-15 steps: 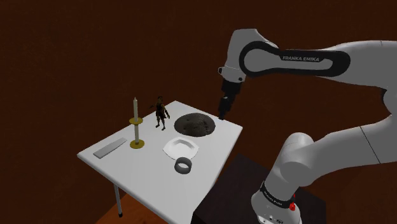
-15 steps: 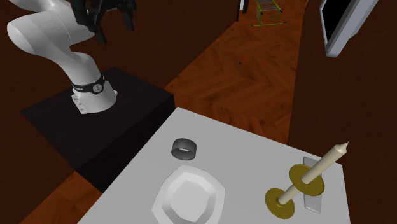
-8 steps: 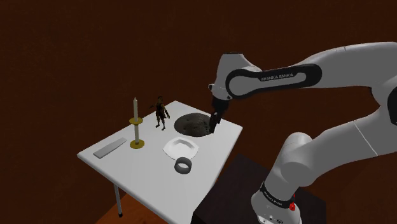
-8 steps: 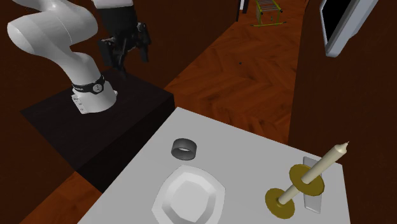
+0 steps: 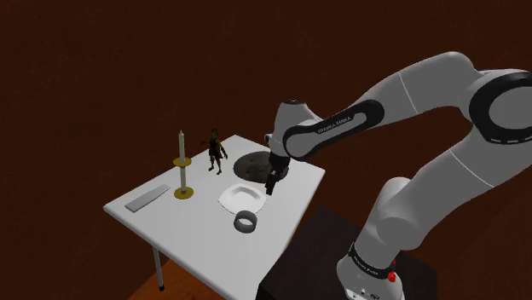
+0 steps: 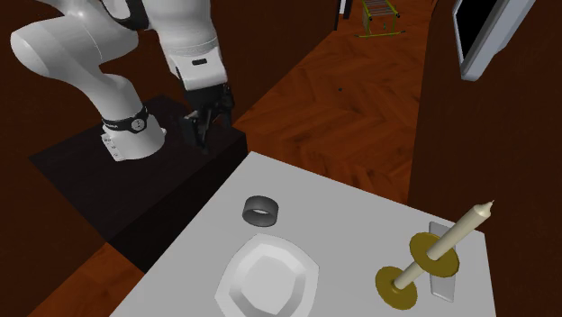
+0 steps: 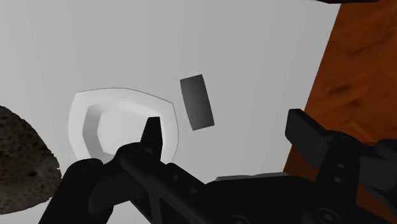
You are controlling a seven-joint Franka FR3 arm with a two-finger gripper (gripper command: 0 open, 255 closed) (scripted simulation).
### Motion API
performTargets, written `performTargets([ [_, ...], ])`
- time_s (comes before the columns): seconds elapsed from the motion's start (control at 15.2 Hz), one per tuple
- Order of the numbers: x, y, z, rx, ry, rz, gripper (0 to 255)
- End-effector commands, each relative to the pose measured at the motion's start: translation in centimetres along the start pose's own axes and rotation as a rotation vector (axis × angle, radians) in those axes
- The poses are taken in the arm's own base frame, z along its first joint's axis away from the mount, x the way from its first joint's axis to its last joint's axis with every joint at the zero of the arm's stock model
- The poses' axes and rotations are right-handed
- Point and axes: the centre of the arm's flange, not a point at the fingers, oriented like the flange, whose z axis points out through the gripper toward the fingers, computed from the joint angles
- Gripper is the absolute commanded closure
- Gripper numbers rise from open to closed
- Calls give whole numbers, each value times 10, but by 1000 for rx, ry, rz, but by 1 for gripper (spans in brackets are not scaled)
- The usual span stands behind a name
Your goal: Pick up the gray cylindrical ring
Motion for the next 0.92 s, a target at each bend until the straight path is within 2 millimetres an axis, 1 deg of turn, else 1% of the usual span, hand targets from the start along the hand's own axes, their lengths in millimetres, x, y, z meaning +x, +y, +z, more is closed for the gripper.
performTargets([
  [0.0, 12, 3, 26, 0, 9, -15, 0],
  [0.86, 75, 6, 184, 5, 47, -108, 0],
])
